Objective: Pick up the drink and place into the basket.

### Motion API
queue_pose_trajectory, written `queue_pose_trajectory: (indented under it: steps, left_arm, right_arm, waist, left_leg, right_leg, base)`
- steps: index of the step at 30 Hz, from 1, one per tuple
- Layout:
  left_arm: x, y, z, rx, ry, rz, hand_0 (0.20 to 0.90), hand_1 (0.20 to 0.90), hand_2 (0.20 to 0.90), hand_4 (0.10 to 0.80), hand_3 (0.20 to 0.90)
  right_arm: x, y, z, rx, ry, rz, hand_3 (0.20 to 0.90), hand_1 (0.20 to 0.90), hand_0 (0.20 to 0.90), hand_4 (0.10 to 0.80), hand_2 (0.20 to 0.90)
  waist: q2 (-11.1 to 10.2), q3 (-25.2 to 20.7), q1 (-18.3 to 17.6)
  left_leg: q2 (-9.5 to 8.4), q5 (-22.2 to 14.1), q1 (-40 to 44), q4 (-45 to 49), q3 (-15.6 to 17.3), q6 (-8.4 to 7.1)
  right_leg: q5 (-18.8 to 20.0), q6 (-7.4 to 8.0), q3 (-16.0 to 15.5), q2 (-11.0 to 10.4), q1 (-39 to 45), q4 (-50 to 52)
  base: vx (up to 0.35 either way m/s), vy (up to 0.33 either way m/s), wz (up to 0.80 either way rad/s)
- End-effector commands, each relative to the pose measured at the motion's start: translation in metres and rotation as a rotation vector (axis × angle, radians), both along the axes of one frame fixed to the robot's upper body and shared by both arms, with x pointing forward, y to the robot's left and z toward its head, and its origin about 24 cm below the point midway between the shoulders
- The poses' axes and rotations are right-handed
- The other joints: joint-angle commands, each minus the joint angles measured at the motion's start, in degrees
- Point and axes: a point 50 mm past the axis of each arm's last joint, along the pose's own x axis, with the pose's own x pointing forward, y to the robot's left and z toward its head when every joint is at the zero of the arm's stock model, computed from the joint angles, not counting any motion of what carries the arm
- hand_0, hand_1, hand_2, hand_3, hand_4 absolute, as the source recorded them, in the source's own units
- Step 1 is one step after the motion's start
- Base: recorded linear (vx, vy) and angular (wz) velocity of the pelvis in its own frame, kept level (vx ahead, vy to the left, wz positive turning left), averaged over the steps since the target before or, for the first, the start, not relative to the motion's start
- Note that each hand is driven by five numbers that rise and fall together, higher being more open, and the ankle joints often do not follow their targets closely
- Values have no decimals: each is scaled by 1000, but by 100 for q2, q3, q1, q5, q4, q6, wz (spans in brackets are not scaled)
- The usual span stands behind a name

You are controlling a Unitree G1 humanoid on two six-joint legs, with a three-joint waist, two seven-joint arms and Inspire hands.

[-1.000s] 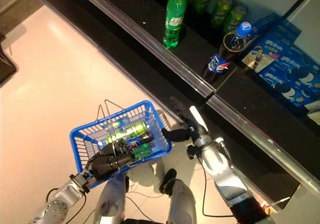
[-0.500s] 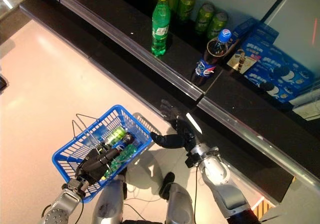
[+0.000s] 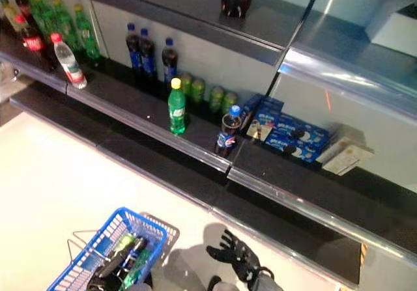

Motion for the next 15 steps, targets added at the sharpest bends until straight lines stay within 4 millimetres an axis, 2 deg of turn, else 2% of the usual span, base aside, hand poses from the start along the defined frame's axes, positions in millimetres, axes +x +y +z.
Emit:
queue_pose_trajectory:
  steps: [1, 3, 8, 9, 15]
  left_arm:
    - [53, 14, 28, 163, -292, -86, 300, 300, 300, 100, 200]
    - [42, 15, 20, 162, -234, -77, 300, 300, 300, 100, 200]
    - [33, 15, 14, 172, -153, -66, 300, 300, 300, 100, 200]
    - [26, 15, 9, 169, -98, -56, 300, 300, 300, 100, 200]
    - [23, 12, 6, 149, -84, -53, 300, 300, 300, 100, 200]
  right_arm:
    - [8, -17, 0, -18, -23, -80, 900, 900, 900, 800, 900]
    - [-15, -22, -11, -53, 76, -91, 900, 900, 900, 800, 900]
    - [-38, -26, -20, -82, 218, -114, 900, 900, 900, 800, 900]
    - [-56, -29, -25, -84, 321, -142, 900, 900, 900, 800, 900]
    - [-66, -31, -26, -76, 354, -194, 900, 900, 900, 800, 900]
  waist:
    - [106, -308, 46]
    - [132, -369, 49]
    - [171, -428, 50]
    - [210, -480, 34]
    - [243, -527, 10]
  left_leg:
    - [250, -189, 102, 218, 32, -134]
    - [249, -200, 139, 187, 63, -138]
    - [243, -193, 182, 126, 88, -142]
    - [249, -165, 234, 12, 103, -150]
    - [229, -166, 230, -46, 86, -147]
  right_leg:
    - [729, 355, -76, -556, 62, -546]
    - [753, 359, -102, -566, 110, -617]
    - [790, 376, -147, -582, 147, -678]
    - [783, 384, -175, -573, 173, -695]
    - [766, 387, -204, -570, 175, -686]
  base:
    - [48, -25, -1]
    - [18, -11, 1]
    - [2, 3, -1]
    - [7, 16, -7]
    - [0, 5, -2]
